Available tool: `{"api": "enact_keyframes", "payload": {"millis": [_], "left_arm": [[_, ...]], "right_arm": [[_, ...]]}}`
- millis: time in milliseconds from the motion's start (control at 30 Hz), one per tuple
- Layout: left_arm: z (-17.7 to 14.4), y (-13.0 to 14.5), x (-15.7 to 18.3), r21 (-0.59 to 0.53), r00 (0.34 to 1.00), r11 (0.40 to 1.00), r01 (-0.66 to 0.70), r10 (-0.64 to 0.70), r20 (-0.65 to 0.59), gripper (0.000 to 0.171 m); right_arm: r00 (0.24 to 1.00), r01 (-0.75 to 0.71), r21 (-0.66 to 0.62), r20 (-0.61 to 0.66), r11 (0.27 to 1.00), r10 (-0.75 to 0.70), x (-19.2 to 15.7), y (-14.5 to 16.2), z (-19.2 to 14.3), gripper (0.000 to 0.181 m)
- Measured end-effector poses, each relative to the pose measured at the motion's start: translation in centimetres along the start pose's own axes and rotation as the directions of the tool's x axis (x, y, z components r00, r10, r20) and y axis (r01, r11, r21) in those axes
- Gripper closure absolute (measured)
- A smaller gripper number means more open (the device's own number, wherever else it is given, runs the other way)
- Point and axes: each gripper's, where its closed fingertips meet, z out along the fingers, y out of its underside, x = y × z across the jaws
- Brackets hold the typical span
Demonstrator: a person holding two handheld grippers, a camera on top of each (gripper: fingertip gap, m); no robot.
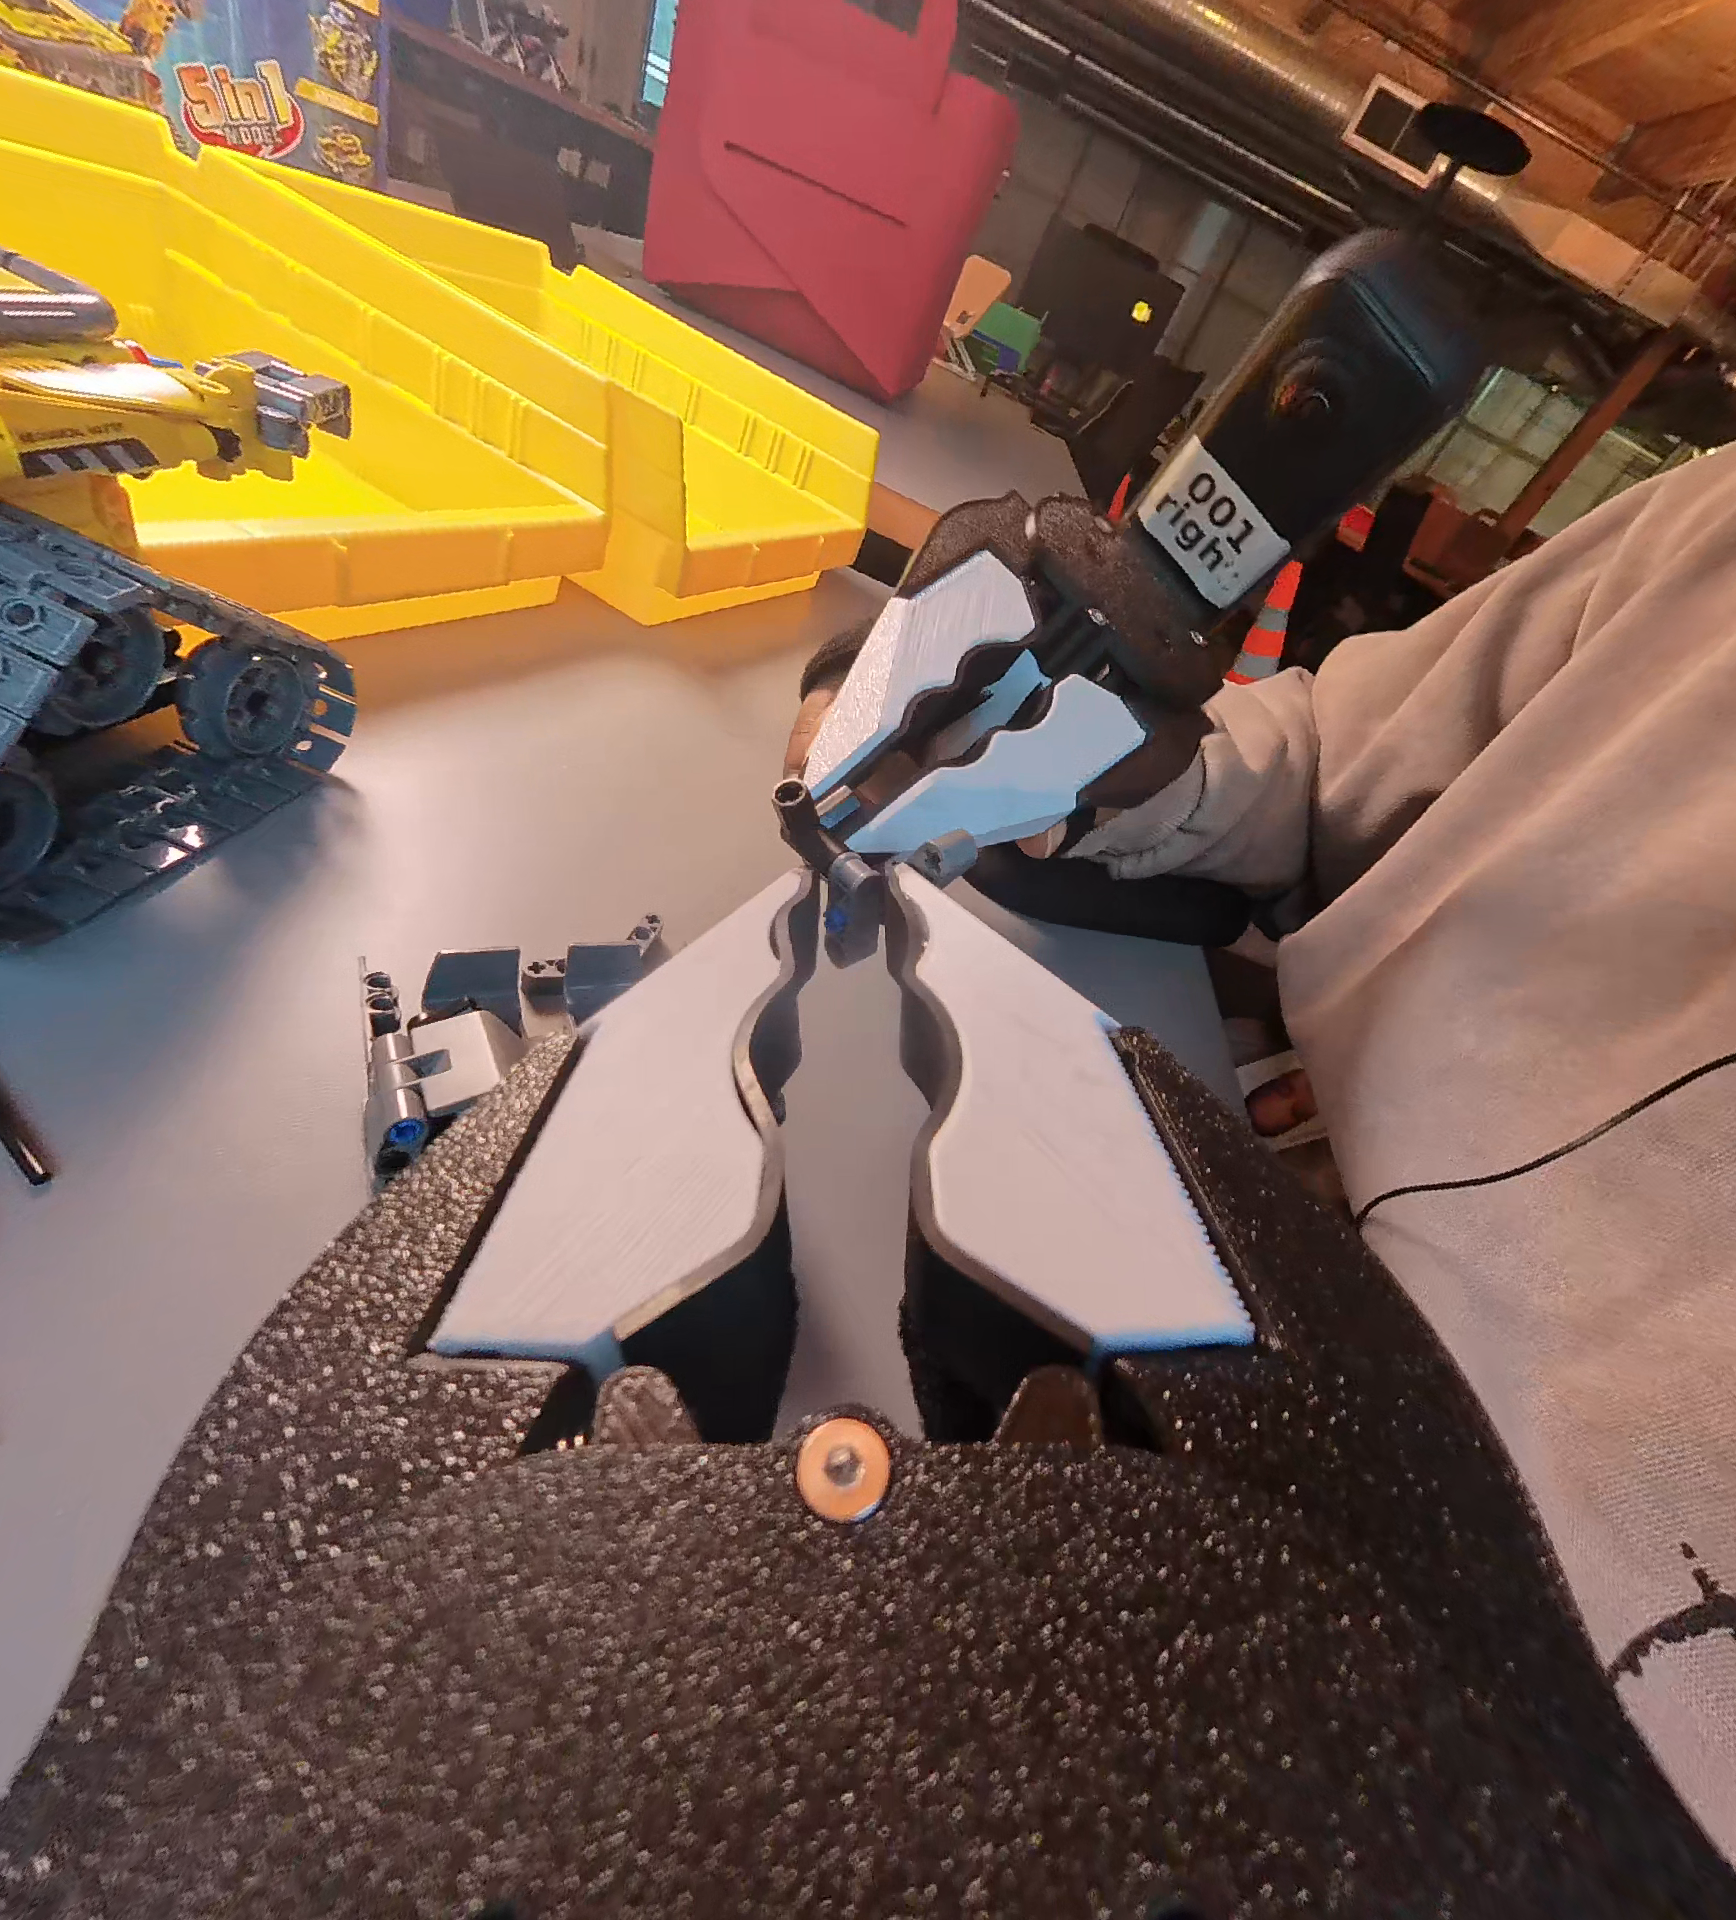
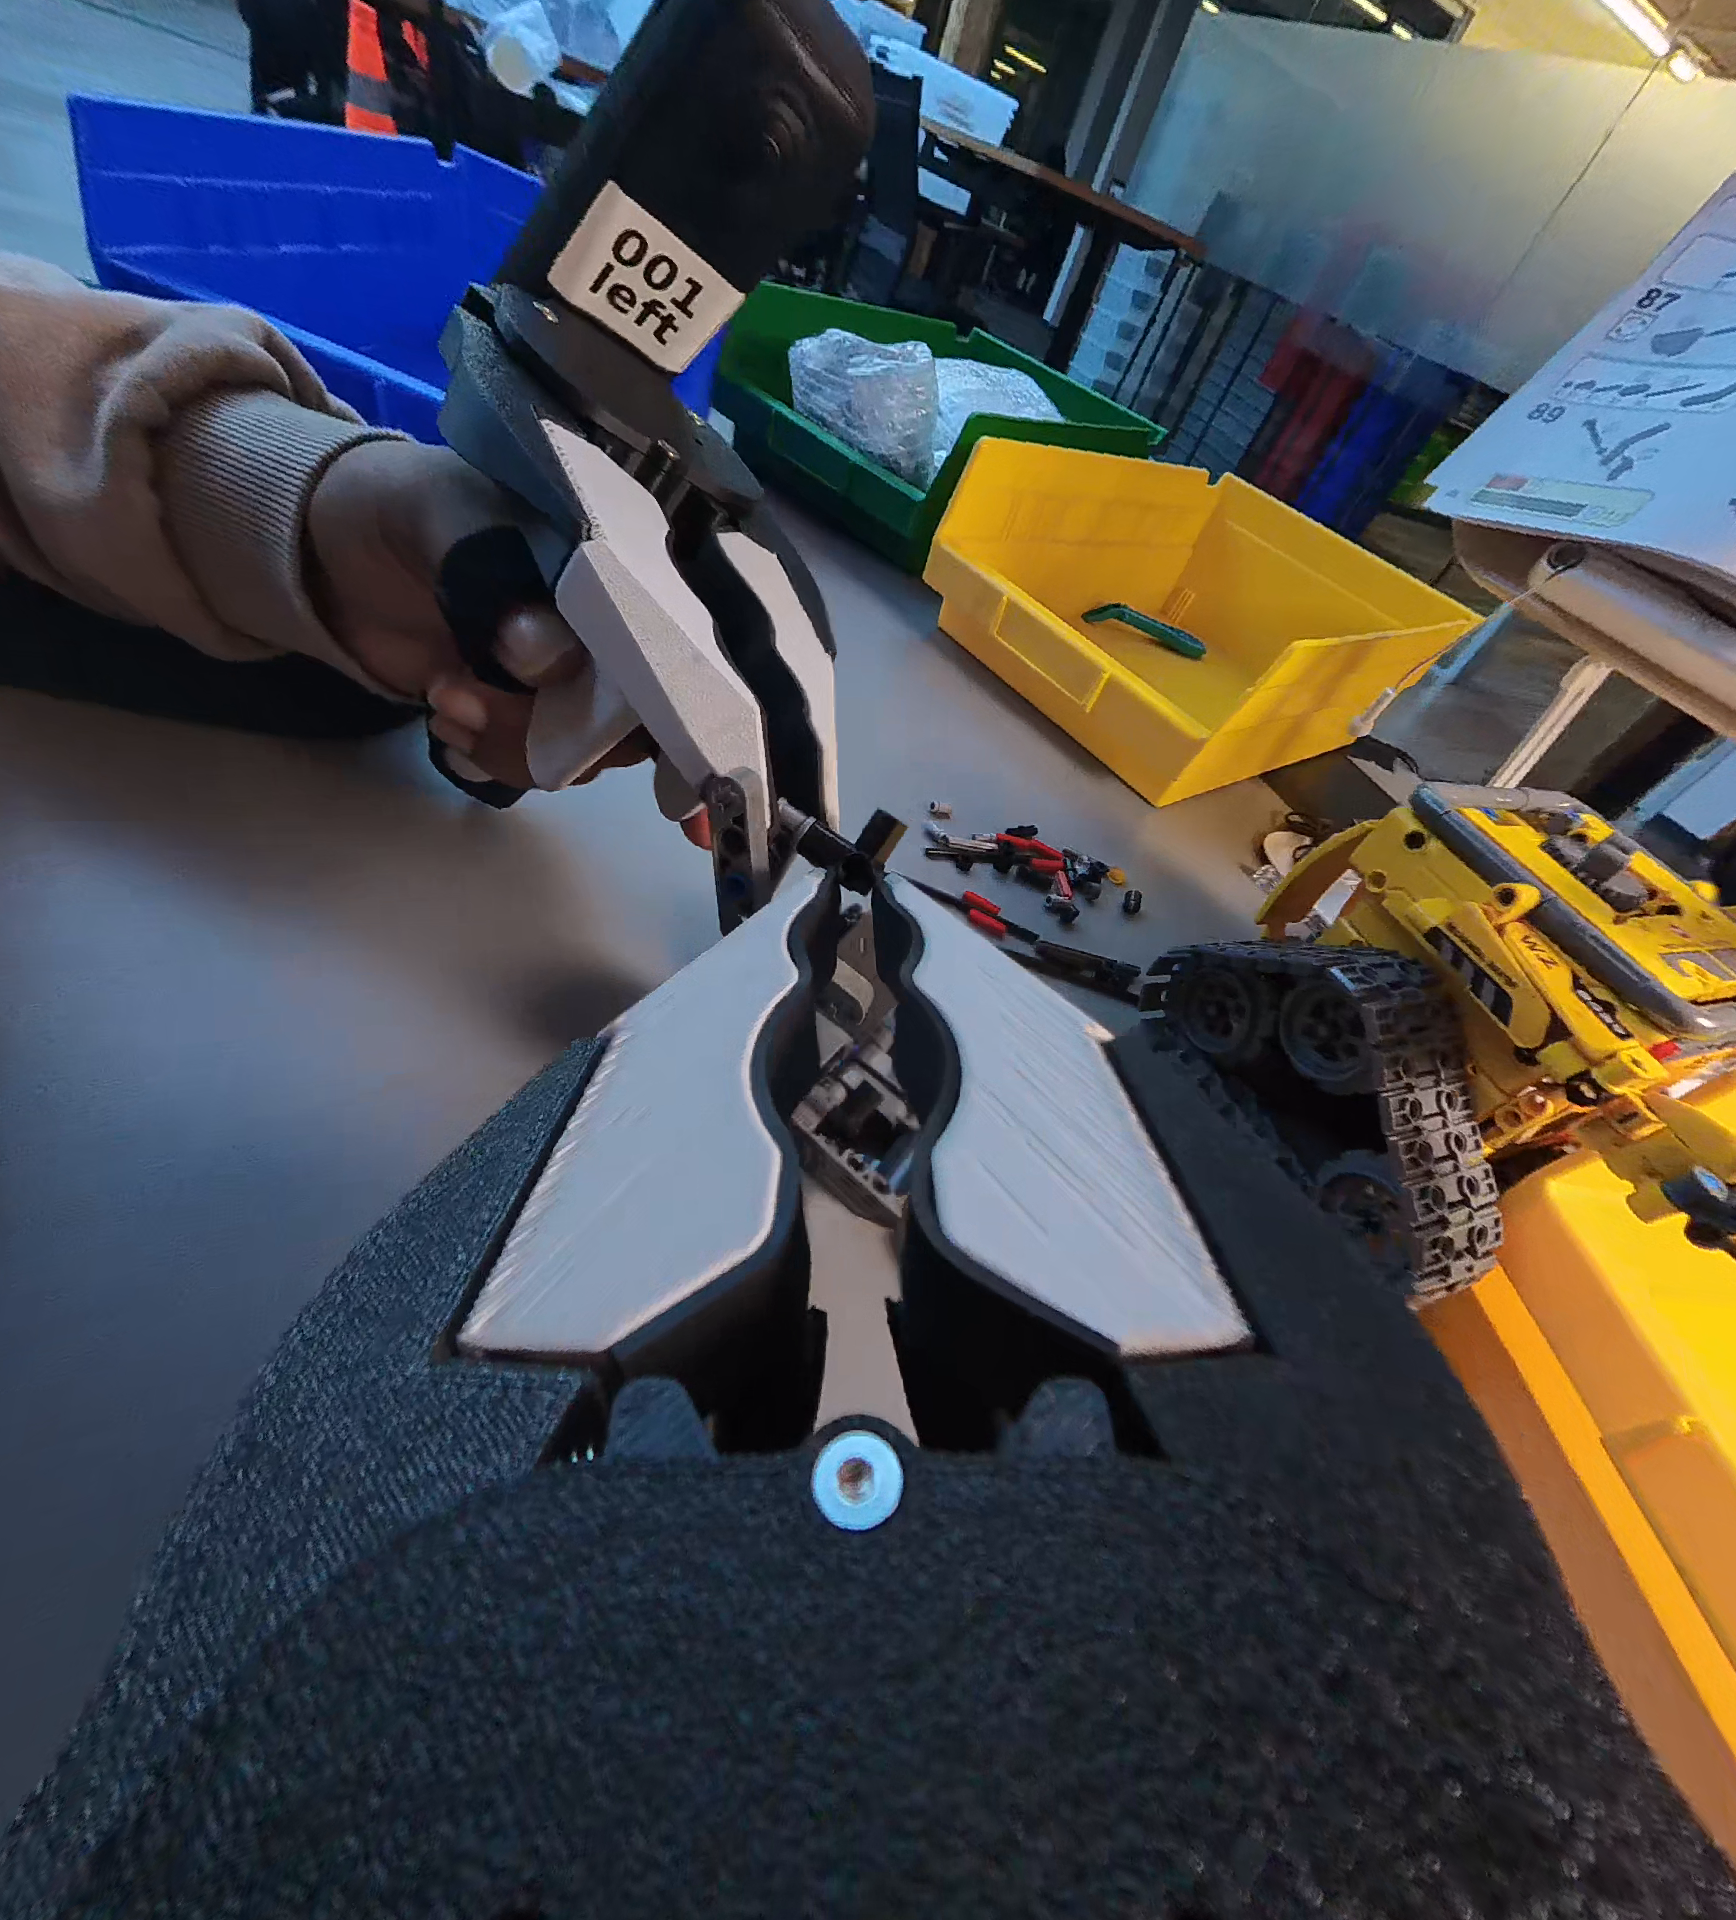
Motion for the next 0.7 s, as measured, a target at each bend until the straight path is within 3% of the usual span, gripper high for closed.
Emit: {"api": "enact_keyframes", "payload": {"millis": [100,167,233,300,700], "left_arm": [[-0.1,0.1,0.8,-0.020,0.997,0.997,-0.073,0.072,-0.040,0.163],[-0.2,0.0,1.7,-0.027,0.986,0.988,-0.153,0.151,-0.072,0.163],[0.0,0.4,2.9,-0.046,0.969,0.973,-0.226,0.220,-0.113,0.163],[0.3,1.0,3.6,-0.070,0.962,0.966,-0.249,0.238,-0.137,0.163],[0.1,0.6,5.3,-0.026,0.942,0.959,-0.282,0.271,-0.199,0.163]], "right_arm": [[0.970,-0.188,0.070,0.167,0.980,0.174,-0.9,-0.8,-0.6,0.171],[0.899,-0.339,0.065,0.316,0.939,0.303,-1.8,-1.2,-1.2,0.159],[0.847,-0.397,0.063,0.408,0.915,0.340,-2.6,-1.6,-1.6,0.157],[0.829,-0.394,0.080,0.462,0.916,0.316,-3.5,-2.1,-2.0,0.164],[0.811,-0.358,0.092,0.524,0.929,0.260,-4.8,-2.9,-2.8,0.165]]}}
